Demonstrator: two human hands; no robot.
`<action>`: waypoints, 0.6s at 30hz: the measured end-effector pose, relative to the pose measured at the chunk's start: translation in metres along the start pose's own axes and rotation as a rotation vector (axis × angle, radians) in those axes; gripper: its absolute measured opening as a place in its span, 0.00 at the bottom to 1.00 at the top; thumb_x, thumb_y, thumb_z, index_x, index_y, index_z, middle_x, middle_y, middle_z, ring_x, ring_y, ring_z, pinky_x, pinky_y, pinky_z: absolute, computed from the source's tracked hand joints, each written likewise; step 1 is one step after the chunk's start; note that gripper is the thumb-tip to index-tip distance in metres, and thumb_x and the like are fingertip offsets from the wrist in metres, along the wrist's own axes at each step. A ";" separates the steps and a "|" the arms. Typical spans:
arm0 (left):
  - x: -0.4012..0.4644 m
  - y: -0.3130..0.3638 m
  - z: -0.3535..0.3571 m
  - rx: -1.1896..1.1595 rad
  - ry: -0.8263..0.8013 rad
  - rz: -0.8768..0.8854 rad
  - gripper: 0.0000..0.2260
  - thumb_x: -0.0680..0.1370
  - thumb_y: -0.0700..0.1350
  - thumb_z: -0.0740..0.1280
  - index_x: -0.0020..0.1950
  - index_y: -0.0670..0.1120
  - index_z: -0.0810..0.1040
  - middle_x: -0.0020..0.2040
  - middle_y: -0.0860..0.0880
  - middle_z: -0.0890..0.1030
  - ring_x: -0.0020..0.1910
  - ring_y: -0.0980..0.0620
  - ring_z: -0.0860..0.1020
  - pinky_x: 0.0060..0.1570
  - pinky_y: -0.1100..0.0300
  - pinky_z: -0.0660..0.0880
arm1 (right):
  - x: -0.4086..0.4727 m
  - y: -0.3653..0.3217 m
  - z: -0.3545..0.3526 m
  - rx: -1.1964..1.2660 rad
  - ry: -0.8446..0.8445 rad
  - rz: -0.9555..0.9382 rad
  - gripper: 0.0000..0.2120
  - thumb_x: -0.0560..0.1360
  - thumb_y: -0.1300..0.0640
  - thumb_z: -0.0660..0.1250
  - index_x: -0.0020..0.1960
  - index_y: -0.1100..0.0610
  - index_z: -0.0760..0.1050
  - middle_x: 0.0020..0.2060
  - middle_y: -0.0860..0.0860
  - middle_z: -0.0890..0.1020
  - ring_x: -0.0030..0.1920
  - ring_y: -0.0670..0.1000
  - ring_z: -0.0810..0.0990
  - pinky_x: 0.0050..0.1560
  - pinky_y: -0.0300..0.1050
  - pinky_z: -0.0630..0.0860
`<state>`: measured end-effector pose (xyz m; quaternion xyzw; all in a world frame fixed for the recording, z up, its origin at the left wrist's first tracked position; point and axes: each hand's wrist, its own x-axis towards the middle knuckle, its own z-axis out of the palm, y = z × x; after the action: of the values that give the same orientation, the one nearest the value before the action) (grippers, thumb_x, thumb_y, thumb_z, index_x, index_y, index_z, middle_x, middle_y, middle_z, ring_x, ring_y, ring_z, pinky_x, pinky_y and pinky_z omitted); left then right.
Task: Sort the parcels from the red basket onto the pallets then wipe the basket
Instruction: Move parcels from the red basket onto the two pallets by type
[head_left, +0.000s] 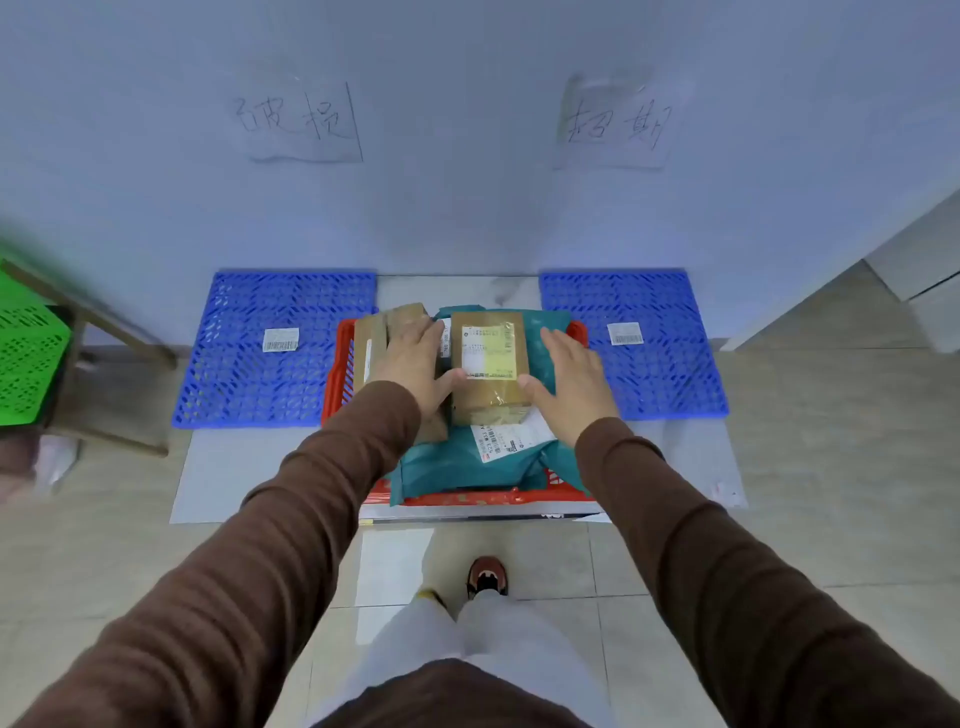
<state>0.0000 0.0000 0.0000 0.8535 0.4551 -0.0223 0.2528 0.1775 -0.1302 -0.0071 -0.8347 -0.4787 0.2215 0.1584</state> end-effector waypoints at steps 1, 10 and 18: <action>0.004 0.000 0.002 0.016 -0.015 -0.010 0.34 0.80 0.56 0.65 0.81 0.45 0.56 0.82 0.45 0.55 0.80 0.45 0.54 0.77 0.49 0.56 | 0.004 0.001 0.002 0.009 -0.004 -0.001 0.35 0.81 0.43 0.62 0.82 0.53 0.53 0.80 0.51 0.59 0.79 0.56 0.56 0.78 0.55 0.59; 0.033 -0.018 0.009 0.071 -0.154 -0.032 0.34 0.81 0.61 0.59 0.81 0.44 0.56 0.83 0.45 0.51 0.82 0.45 0.46 0.78 0.50 0.48 | 0.038 -0.004 0.019 -0.001 -0.087 0.110 0.34 0.82 0.44 0.61 0.81 0.56 0.54 0.78 0.55 0.63 0.77 0.58 0.60 0.76 0.52 0.58; 0.053 -0.032 0.030 0.203 -0.276 0.064 0.35 0.81 0.66 0.51 0.82 0.48 0.56 0.83 0.46 0.49 0.81 0.43 0.40 0.79 0.45 0.46 | 0.056 -0.011 0.040 0.122 -0.159 0.259 0.31 0.82 0.44 0.60 0.80 0.57 0.59 0.72 0.57 0.69 0.72 0.57 0.69 0.71 0.52 0.67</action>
<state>0.0114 0.0417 -0.0540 0.8777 0.3839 -0.1769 0.2259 0.1738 -0.0738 -0.0481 -0.8581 -0.3637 0.3342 0.1406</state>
